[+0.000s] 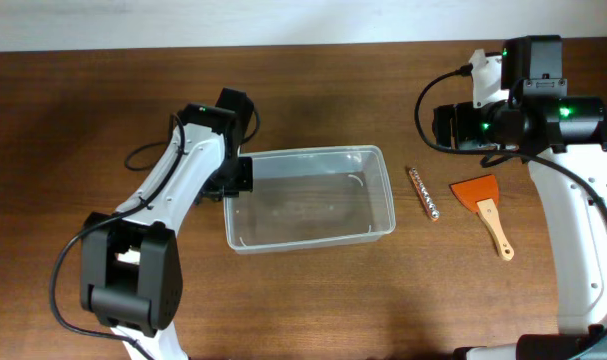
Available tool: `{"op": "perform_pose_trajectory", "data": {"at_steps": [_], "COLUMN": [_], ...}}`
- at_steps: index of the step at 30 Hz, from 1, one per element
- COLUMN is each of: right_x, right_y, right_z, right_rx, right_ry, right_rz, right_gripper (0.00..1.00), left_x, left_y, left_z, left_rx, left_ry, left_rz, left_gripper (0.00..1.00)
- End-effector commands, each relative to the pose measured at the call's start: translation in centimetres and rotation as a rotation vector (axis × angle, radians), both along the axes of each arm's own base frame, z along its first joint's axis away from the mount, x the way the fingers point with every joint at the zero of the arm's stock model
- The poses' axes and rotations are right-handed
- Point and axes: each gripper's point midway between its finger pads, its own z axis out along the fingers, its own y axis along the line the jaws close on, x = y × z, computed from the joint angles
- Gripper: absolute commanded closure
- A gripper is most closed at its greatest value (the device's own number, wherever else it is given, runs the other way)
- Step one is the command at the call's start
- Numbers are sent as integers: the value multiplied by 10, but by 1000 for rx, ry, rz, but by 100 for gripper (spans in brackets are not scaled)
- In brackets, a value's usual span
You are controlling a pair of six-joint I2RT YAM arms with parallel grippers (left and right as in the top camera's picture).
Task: Pack container
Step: 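Drag the clear box with the left gripper to the table center, then release the box and grasp the colored plug packet with the left gripper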
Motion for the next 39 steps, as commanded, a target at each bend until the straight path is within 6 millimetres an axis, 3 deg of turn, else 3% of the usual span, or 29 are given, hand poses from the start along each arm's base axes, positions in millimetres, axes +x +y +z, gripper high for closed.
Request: {"op": "perform_pose_trajectory", "data": {"at_steps": [1,4,9,12,17,21,24,26,29,32,35,39], "right_x": [3,3,3,3,2,2,9,14,16,3,-10,-19], "right_y": [3,3,3,3,3,3,3,2,-12,-38,-53,-56], "right_z": [8,8,8,8,7,7,11,16,20,27,35,35], "right_rx": [1,1,1,1,1,1,1,-5,-54,-112,-136,-132], "right_ry": [-20,-20,-20,-20,-20,-19,-49,-79,-91,-79,-79,-60], "right_rz": [15,15,15,15,15,15,15,11,-64,-244,-347,-352], "right_gripper": [1,1,1,1,1,1,1,1,1,1,1,1], "left_x": [-14,-16,-14,-14,-8,14,36,45,48,33,14,-18], "left_y": [12,12,12,12,14,21,16,21,41,74,113,155], "left_z": [-9,-13,-13,-13,-6,25,72,105,143,165,170,155], "left_rx": [64,66,64,64,80,126,95,97,115,123,139,169], "left_ry": [31,38,29,29,-2,-118,-261,-354,-453,-471,-444,-324], "left_rz": [-23,-24,-23,-24,-23,-19,-26,-20,29,107,255,426], "left_gripper": [98,95,51,34,34,31,25,5,1,1,1,1]}}
